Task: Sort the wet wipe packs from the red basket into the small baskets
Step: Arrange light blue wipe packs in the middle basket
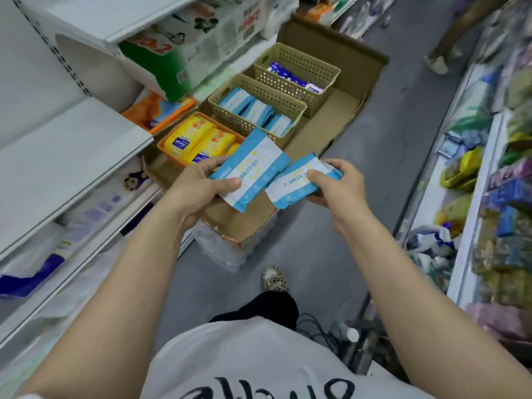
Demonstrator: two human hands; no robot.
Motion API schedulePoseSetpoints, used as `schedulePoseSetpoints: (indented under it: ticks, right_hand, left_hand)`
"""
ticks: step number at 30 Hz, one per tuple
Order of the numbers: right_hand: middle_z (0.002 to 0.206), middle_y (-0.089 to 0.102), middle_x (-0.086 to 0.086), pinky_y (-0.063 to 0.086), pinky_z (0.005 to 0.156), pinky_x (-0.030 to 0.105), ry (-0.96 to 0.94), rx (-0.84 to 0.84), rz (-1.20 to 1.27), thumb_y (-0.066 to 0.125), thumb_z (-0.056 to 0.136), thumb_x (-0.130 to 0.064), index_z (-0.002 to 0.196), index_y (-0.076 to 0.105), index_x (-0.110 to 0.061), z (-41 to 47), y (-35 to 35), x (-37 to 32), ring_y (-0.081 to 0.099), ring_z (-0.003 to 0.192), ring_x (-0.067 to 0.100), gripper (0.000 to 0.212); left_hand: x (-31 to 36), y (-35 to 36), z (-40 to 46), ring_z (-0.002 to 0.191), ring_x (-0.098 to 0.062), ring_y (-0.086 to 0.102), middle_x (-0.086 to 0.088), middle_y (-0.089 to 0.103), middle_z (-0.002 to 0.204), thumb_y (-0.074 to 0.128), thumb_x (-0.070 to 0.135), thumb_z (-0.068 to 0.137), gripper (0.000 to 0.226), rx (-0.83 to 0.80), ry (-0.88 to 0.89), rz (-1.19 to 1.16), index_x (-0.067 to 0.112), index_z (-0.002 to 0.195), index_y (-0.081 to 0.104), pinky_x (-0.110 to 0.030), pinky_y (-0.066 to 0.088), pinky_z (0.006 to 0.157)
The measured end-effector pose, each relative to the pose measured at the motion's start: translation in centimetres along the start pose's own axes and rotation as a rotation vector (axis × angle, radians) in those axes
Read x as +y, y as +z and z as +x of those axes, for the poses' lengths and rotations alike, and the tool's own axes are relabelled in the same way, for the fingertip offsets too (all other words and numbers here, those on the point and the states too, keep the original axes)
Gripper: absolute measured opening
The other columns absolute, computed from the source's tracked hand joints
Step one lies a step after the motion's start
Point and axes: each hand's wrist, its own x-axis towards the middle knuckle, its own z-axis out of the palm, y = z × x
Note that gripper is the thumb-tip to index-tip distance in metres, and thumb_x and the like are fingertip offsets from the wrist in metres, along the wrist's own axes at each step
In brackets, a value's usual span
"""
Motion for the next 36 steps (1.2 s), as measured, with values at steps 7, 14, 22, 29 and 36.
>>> schedulePoseSetpoints:
  ticks: [7,14,22,29,36]
  right_hand:
    - [0.120,0.061,0.005,0.060,0.058,0.036,0.082,-0.165,-0.165,0.072,0.079,0.005,0.124,0.049,-0.029,12.3,-3.0,-5.1,0.074,0.084,0.024,0.061]
    - [0.103,0.074,0.007,0.061,0.062,0.035,0.067,-0.290,-0.309,0.073,0.084,-0.009,0.095,0.064,-0.019,23.5,-1.7,-7.9,0.075,0.082,0.021,0.018]
    - [0.103,0.068,0.001,0.055,0.079,0.038,-0.209,-0.637,-0.606,0.074,0.082,-0.015,0.106,0.061,-0.024,37.3,6.4,-8.6,0.067,0.094,0.020,0.029]
    - [0.090,0.056,-0.005,0.034,0.041,0.006,-0.264,-1.010,-1.041,0.068,0.088,-0.023,0.101,0.052,-0.028,45.2,13.8,-7.4,0.050,0.066,-0.002,0.021]
    - [0.115,0.062,0.015,0.046,0.072,0.031,-0.539,-1.313,-1.472,0.063,0.093,-0.020,0.126,0.049,-0.011,45.8,15.3,-3.6,0.062,0.098,0.032,0.037]
  left_hand:
    - [1.9,6.6,11.1,0.076,-0.014,0.070,-0.006,0.072,0.099,0.074,0.001,0.081,0.033,0.085,-0.095,0.020,0.018,0.105,0.060,-0.024,0.059,0.065]
    - [4.3,7.9,17.6,0.083,-0.017,0.072,-0.009,0.072,0.101,0.076,0.005,0.080,0.028,0.226,-0.163,0.048,0.011,0.102,0.060,-0.028,0.061,0.070]
    - [4.2,6.7,22.8,0.075,-0.013,0.070,-0.004,0.072,0.098,0.075,0.010,0.082,0.027,0.656,-0.172,-0.210,0.013,0.107,0.064,-0.030,0.059,0.070]
    - [4.5,8.7,26.0,0.081,-0.012,0.073,0.000,0.075,0.094,0.073,0.013,0.085,0.036,0.968,-0.177,-0.472,0.008,0.119,0.063,-0.030,0.060,0.072]
    - [3.5,9.8,26.5,0.095,-0.020,0.071,-0.008,0.072,0.112,0.075,0.016,0.084,0.044,1.132,-0.250,-0.590,0.011,0.126,0.060,-0.032,0.058,0.071]
